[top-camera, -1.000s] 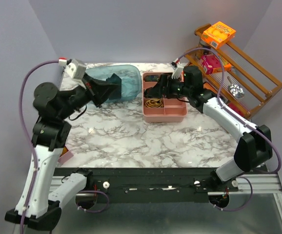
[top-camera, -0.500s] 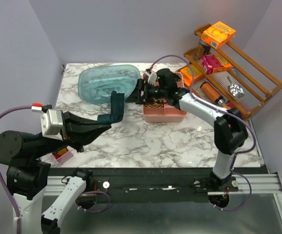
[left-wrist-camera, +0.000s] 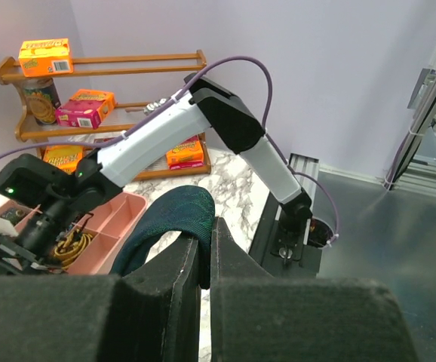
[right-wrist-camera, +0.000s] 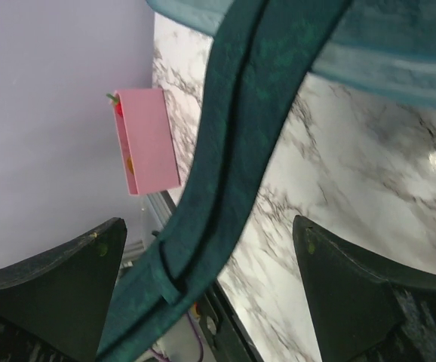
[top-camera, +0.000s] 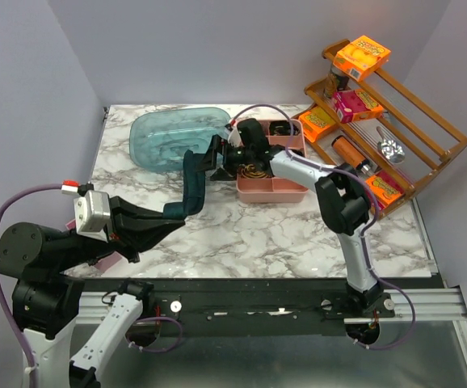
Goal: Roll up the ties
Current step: Place the tie at the center of the board, then move the tie to the center of the board.
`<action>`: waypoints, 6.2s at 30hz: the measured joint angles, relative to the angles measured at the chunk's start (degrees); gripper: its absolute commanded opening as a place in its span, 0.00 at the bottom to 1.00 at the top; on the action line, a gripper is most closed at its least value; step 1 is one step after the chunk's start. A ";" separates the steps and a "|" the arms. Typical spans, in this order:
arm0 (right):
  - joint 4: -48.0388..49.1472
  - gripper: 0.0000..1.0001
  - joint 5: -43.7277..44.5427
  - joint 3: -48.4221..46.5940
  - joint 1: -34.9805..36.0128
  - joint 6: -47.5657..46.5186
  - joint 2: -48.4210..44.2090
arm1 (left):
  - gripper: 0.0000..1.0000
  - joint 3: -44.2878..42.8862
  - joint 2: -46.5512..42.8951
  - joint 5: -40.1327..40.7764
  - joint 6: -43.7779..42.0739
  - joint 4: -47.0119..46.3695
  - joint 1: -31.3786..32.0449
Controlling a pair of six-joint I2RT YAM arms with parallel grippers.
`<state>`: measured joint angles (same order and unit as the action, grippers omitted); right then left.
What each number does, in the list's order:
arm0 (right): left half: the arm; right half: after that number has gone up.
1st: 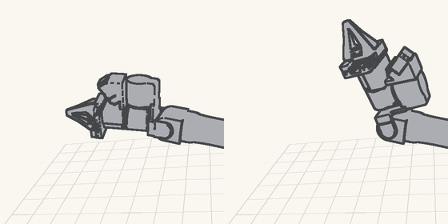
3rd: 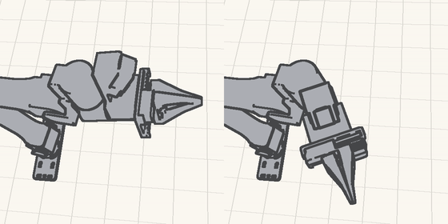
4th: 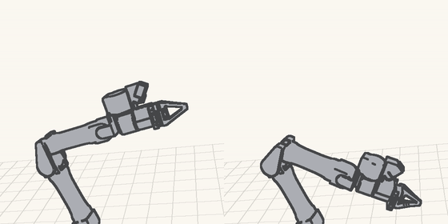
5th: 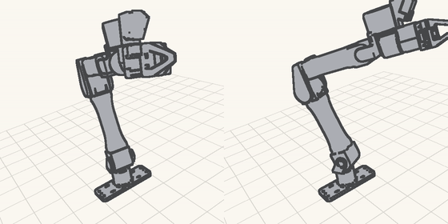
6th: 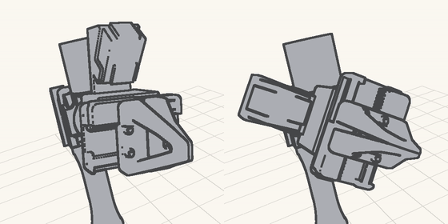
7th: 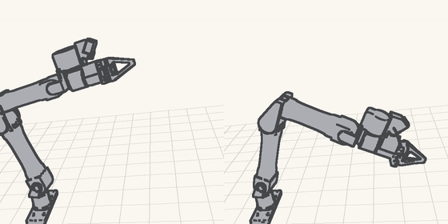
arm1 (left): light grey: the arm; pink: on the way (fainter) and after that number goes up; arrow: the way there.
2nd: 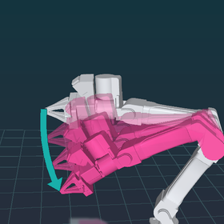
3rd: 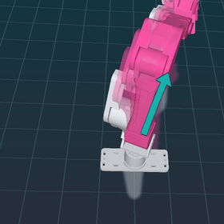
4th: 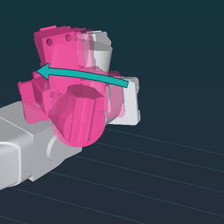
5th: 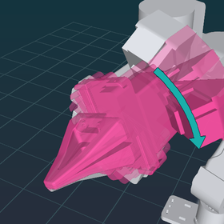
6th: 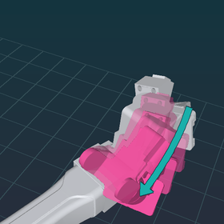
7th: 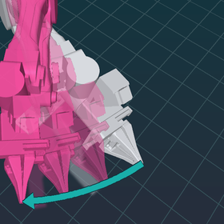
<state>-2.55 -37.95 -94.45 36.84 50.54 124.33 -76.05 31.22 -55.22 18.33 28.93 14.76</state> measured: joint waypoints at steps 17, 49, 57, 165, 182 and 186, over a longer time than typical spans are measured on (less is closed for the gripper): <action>0.61 0.04 -0.90 -12.17 1.44 4.92 12.83 | 0.00 0.66 -1.62 -5.01 3.91 -3.34 0.00; 2.08 0.00 18.88 37.38 -13.60 -10.86 -47.04 | 0.00 20.59 14.84 -4.79 23.41 -43.30 1.01; -3.37 0.00 26.18 53.13 -21.00 -12.17 -65.51 | 0.00 19.12 27.43 -2.67 24.17 -52.37 12.94; -29.05 0.82 30.08 21.29 12.81 -33.27 -19.47 | 0.65 31.82 34.27 56.41 22.73 14.08 16.33; -28.83 0.84 33.42 19.19 12.98 -33.64 -14.53 | 0.33 40.87 43.32 50.53 25.94 0.00 16.48; -28.85 0.84 34.23 19.17 12.98 -33.59 -14.47 | 0.33 36.98 48.68 50.64 24.70 -2.14 16.48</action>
<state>-31.40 -3.73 -75.29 49.82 16.95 109.86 -39.07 79.90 -4.58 43.03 26.79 31.24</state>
